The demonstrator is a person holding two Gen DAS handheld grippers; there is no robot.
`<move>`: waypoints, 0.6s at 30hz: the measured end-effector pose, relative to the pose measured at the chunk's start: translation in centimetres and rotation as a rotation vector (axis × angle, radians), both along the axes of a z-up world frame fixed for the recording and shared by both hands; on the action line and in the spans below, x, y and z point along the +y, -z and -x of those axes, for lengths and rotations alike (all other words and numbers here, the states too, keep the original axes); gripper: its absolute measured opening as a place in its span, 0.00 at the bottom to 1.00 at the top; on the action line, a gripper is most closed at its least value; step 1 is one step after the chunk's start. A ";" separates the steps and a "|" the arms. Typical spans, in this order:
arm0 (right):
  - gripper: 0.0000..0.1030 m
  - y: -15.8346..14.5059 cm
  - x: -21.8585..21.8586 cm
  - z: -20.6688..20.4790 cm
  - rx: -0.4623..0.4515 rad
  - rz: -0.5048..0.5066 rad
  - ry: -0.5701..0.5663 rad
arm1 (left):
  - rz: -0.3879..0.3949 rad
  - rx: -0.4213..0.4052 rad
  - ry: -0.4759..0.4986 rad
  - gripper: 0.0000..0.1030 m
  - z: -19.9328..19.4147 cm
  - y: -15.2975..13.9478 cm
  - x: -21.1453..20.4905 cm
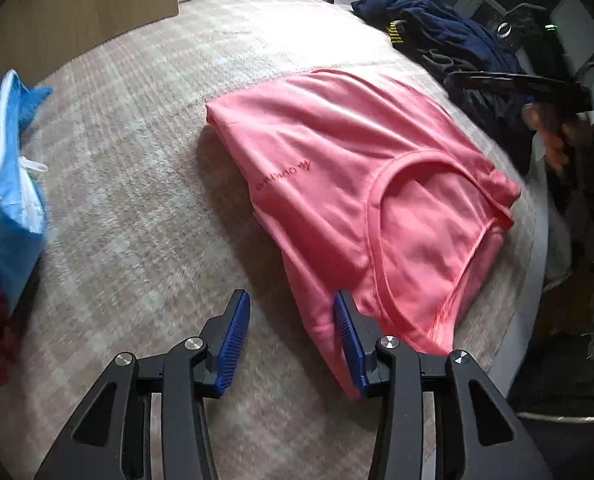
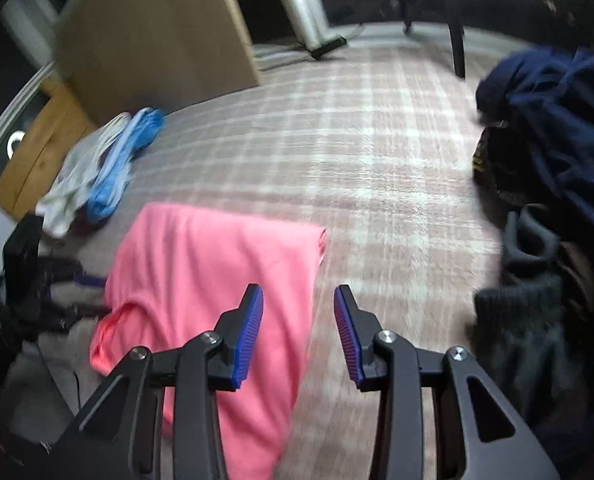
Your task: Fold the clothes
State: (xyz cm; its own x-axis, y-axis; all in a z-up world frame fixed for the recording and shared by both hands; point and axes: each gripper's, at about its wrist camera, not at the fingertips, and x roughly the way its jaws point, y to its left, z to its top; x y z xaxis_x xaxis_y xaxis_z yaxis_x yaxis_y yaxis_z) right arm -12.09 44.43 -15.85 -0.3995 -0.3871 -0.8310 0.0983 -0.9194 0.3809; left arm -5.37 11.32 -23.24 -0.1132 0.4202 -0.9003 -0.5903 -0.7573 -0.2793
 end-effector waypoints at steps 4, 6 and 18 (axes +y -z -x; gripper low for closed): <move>0.36 2.3 0.6 3.1 -0.071 0.092 0.049 | -0.052 -0.036 -0.026 0.23 1.1 0.4 -0.2; 0.35 3.1 0.2 4.0 -0.094 0.099 0.045 | -0.064 -0.051 -0.023 0.14 1.3 0.7 -0.3; 0.06 2.9 0.1 3.3 -0.055 0.109 0.031 | -0.096 -0.036 -0.089 0.03 -0.2 -0.8 -2.5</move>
State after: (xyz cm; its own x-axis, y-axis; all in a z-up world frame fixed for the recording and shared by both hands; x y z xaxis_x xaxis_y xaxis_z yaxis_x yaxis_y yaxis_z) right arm -15.34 44.57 -18.72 -0.3678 -0.4647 -0.8055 0.0464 -0.8743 0.4832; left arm -5.16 8.77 -22.41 -0.1221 0.4944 -0.8606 -0.5105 -0.7749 -0.3727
